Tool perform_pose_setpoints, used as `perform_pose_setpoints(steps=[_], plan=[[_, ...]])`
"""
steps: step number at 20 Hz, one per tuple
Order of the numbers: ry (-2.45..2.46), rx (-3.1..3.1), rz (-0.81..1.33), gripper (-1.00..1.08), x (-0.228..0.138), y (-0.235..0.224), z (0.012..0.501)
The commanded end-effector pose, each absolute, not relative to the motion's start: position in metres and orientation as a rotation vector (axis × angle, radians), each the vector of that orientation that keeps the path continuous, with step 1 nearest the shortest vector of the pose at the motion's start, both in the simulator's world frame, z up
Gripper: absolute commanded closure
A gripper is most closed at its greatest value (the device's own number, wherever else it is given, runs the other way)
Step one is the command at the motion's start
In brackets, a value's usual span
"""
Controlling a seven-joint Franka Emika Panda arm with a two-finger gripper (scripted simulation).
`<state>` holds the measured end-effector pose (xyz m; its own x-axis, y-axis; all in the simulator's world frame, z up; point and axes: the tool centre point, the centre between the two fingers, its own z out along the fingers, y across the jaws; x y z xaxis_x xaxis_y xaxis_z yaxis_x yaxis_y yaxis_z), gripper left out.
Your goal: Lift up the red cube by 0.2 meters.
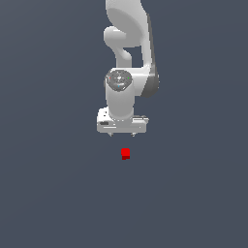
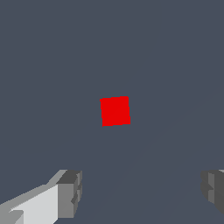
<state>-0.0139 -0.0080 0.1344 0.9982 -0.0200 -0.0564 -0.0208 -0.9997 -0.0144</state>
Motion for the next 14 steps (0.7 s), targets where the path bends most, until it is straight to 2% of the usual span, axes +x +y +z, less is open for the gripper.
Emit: perform_pose_setpoints(steps=[1,7,14], plan=[[0.032,-3.125,0.088,-0.92,-0.014,-0.008,0.134],[0.019,-3.127,0.081,-0.92,-0.011,-0.007,0.124],[-0.025,-3.131,0.054,-0.92,0.0,-0.002,0.09]])
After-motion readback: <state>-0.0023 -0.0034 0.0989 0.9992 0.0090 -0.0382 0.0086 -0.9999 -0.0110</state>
